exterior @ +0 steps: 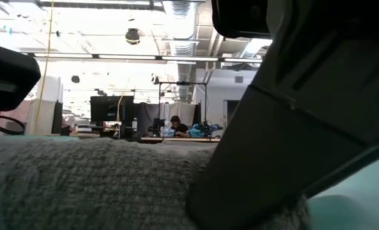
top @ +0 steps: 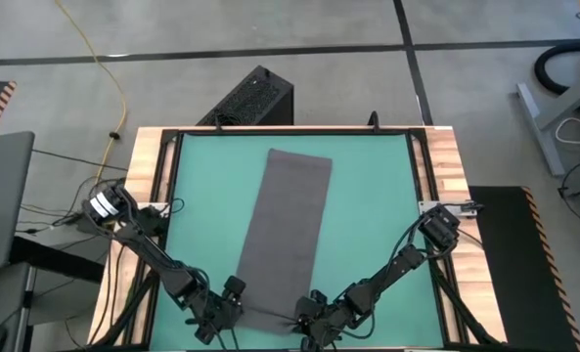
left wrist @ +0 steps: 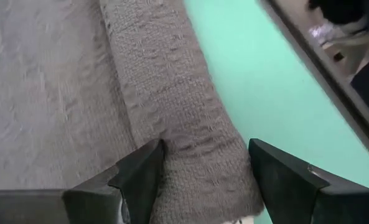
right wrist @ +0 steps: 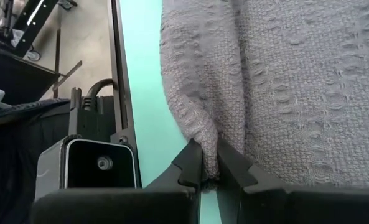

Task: Roll towel
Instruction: Roll the gray towel

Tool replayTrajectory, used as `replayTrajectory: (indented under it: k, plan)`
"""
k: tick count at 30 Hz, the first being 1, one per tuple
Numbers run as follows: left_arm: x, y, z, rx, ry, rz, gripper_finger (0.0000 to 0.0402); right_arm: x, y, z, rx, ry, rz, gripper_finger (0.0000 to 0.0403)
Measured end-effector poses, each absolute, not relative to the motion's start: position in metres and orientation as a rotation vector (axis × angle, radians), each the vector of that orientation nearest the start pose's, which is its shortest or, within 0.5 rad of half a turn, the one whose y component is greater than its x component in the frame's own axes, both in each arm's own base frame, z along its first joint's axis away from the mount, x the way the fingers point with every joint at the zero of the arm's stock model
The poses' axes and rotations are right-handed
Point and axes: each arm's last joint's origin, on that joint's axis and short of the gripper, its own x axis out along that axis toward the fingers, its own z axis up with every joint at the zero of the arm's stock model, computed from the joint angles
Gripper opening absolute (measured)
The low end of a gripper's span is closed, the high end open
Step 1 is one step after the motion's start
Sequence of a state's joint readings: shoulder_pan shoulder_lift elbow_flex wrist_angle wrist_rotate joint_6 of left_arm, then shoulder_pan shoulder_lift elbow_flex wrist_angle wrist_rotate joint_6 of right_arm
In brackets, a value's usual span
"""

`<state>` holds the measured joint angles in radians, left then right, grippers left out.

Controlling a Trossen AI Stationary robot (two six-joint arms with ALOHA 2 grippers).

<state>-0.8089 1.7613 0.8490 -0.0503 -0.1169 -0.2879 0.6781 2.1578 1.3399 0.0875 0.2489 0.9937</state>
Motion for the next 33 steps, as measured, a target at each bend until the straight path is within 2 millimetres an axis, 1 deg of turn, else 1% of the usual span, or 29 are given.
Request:
replayTrajectory:
  k: [6, 9, 12, 15, 18, 19, 20, 25, 29, 31, 33]
  plan:
    - [0.224, -0.229, 0.123, 0.201, 0.975, -0.487, 0.0229, 0.352, 0.279, 0.122, 0.643, 0.781, 0.036, 0.0048]
    - [0.223, -0.228, 0.122, 0.171, 1.002, -0.459, 0.0207, 0.351, 0.279, 0.122, 0.678, 0.782, 0.020, 0.0048]
    - [0.219, -0.225, 0.118, 0.139, 1.020, -0.431, 0.0163, 0.349, 0.282, 0.122, 0.723, 0.783, 0.003, 0.0048]
    - [0.217, -0.224, 0.114, 0.101, 1.017, -0.402, 0.0105, 0.346, 0.286, 0.122, 0.772, 0.786, -0.012, 0.0048]
    - [0.216, -0.225, 0.114, 0.046, 1.026, -0.447, 0.0038, 0.345, 0.288, 0.122, 0.821, 0.780, -0.031, 0.0048]
    - [0.216, -0.227, 0.115, 0.023, 1.030, -0.474, 0.0024, 0.344, 0.289, 0.123, 0.840, 0.774, -0.037, 0.0048]
    - [0.217, -0.227, 0.115, 0.002, 1.036, -0.496, 0.0020, 0.344, 0.290, 0.123, 0.860, 0.765, -0.041, 0.0048]
    - [0.220, -0.227, 0.116, -0.095, 1.083, -0.586, 0.0023, 0.346, 0.291, 0.126, 1.007, 0.739, -0.076, 0.0043]
    - [0.223, -0.224, 0.116, -0.136, 1.107, -0.642, 0.0021, 0.347, 0.292, 0.128, 1.066, 0.713, -0.088, 0.0037]
    - [0.222, -0.219, 0.114, -0.186, 1.068, -0.689, 0.0021, 0.348, 0.293, 0.129, 1.095, 0.701, -0.081, 0.0037]
    - [0.221, -0.207, 0.110, -0.275, 1.033, -0.709, 0.0021, 0.349, 0.292, 0.130, 1.124, 0.697, -0.087, 0.0037]
